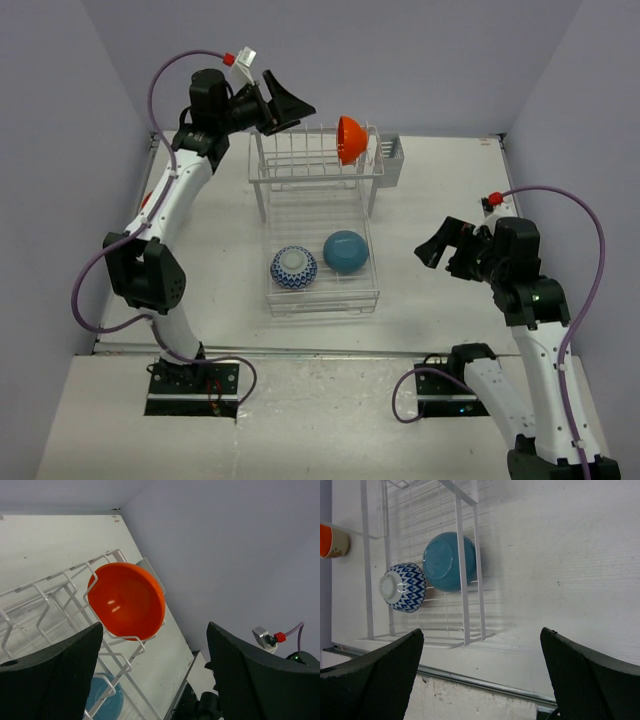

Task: Unload the bowls from the dish rack

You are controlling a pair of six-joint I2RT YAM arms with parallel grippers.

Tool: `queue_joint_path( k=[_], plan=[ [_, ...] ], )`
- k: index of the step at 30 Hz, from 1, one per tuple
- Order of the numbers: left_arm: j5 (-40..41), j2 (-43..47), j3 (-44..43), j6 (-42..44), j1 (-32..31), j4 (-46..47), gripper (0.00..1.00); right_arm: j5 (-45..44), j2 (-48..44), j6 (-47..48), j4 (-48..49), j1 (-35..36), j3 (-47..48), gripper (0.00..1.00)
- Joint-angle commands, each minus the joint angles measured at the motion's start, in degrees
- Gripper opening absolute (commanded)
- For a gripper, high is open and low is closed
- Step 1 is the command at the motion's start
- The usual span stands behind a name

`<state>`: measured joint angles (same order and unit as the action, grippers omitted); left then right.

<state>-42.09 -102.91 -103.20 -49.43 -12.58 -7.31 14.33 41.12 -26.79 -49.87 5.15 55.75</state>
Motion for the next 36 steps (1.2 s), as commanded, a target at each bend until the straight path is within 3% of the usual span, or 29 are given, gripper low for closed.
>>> queue_joint_path(
  k=[1,16,30,36],
  plan=[
    [-2.3,-0.3,-1.0,-0.3,-1.0,0.8,0.84,-1.1,-0.4,0.7,-0.4,0.2,0.5,0.99],
    [-1.2,-10.2,-9.2,-0.8,-9.7,-1.2,0.82,-1.9,-1.7,0.3,-0.6,0.2,-0.1,0.99],
    [2.0,-15.1,-14.7,0.1,-10.7,-4.5,0.8,-2.0,-2.3,-0.2,-0.2,0.2,-0.6,0.99],
    [4.2,-16.9,-17.4,1.1,-11.3,-6.7,0.75,-1.8,-2.4,-0.5,-0.1,0.2,-1.1,0.99]
  ],
)
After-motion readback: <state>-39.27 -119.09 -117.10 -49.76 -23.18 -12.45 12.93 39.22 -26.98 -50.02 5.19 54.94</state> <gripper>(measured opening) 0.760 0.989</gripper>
